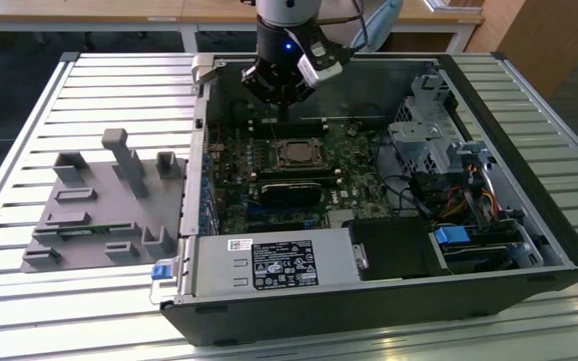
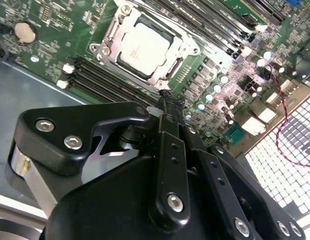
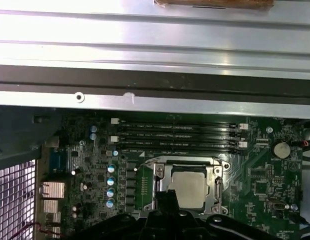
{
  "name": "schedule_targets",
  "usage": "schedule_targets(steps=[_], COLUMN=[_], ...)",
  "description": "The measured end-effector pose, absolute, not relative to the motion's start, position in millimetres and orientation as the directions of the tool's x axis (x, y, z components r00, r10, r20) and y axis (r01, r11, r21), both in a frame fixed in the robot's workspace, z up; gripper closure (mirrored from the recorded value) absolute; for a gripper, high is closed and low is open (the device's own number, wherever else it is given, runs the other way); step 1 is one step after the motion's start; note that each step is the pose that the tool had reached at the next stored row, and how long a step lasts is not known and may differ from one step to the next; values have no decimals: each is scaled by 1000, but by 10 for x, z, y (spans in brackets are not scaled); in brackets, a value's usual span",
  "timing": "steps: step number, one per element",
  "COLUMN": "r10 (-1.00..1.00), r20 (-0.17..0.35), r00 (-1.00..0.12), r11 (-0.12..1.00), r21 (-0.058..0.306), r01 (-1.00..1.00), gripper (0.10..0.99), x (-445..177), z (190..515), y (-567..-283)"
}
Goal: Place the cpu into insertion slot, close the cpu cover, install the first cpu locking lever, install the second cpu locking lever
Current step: 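Install the first cpu locking lever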
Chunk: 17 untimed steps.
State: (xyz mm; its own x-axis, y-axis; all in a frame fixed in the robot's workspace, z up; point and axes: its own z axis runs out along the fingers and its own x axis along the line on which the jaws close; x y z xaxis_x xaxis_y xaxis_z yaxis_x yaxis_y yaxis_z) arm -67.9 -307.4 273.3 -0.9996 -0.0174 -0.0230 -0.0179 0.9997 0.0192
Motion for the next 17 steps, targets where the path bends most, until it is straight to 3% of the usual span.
schedule_targets(steps=[17], r10=[8], r20=[-24], r00=[-1000], r11=[1000], r21=[19], r01=[7], gripper=[965], x=[-940], z=[2643], y=[-3074])
